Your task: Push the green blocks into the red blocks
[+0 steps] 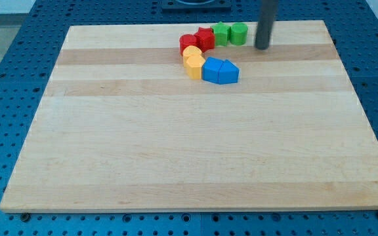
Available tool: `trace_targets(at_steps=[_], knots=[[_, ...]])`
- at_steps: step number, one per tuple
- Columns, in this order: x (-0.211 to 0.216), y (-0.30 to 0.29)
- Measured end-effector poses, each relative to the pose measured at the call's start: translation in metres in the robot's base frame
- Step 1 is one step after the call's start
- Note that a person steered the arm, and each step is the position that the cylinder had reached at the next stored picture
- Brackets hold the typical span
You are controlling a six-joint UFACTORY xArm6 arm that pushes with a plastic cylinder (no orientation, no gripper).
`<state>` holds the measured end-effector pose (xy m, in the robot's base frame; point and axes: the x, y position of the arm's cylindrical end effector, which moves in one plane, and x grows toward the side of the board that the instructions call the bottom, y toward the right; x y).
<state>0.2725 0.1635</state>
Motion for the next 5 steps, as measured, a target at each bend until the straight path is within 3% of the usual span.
trace_targets(at_steps=[1, 3, 5], knots=[[-0.004, 0.058], [-0.055, 0.075], [-0.055, 0.067]])
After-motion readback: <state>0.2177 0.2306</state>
